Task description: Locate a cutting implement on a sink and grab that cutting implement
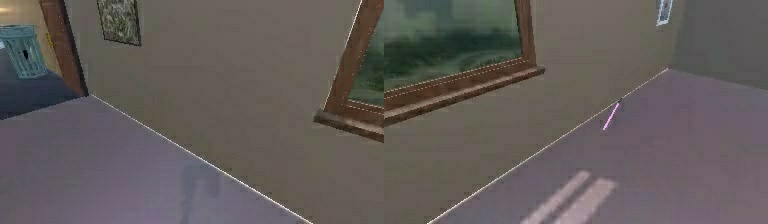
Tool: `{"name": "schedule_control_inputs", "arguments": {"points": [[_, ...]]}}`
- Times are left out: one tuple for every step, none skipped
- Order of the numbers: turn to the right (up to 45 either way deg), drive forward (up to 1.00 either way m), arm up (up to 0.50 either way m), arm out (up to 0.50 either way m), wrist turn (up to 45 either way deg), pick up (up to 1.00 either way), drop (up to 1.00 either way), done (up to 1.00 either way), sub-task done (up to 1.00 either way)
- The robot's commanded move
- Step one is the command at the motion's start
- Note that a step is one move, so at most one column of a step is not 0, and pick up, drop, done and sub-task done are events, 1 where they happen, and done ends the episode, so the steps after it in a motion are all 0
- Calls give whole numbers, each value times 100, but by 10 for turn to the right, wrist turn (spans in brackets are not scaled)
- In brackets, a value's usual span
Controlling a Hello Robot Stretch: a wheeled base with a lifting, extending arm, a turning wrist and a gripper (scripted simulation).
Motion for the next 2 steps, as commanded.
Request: {"name": "schedule_control_inputs", "arguments": {"points": [[390,0,0,0,0,0,0,0,0],[30,0,0,0,0,0,0,0,0]]}}
